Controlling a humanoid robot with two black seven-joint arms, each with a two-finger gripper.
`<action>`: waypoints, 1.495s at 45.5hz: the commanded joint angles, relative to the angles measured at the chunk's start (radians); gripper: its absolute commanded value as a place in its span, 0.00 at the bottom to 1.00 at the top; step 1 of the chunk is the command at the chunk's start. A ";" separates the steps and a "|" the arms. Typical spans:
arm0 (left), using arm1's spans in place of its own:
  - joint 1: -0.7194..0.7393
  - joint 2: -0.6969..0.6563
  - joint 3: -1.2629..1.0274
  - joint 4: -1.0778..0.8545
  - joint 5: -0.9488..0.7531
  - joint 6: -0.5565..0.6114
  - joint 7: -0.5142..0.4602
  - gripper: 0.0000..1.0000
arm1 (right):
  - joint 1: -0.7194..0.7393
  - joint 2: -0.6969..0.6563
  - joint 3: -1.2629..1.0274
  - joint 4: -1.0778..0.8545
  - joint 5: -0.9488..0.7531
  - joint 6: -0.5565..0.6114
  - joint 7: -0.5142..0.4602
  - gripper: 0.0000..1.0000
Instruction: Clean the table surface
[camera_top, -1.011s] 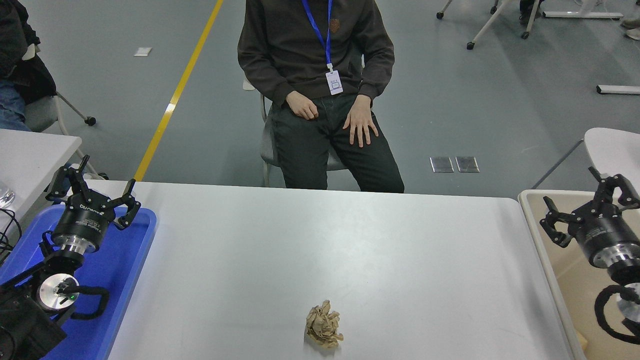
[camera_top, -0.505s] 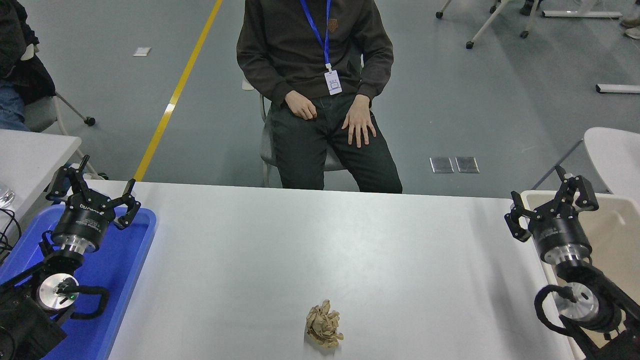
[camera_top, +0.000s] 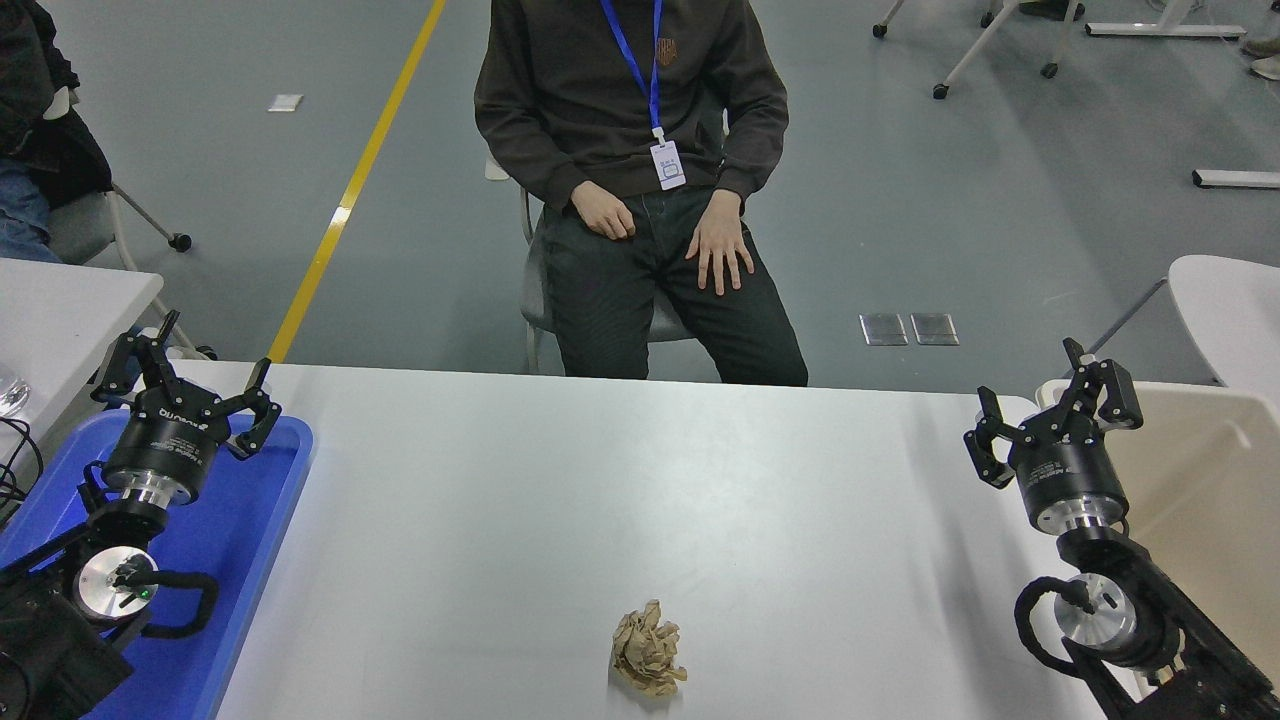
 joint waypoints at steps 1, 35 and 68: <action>0.000 0.000 0.000 -0.001 0.000 0.000 0.000 1.00 | -0.003 -0.059 -0.066 0.014 0.000 -0.012 -0.018 1.00; 0.000 0.000 0.000 0.000 0.000 0.000 0.000 1.00 | -0.057 -0.786 -0.429 0.538 0.010 0.052 -0.186 1.00; 0.000 0.000 0.000 0.000 0.000 0.000 0.000 1.00 | -0.037 -0.758 -0.466 0.768 -0.017 0.288 -0.628 1.00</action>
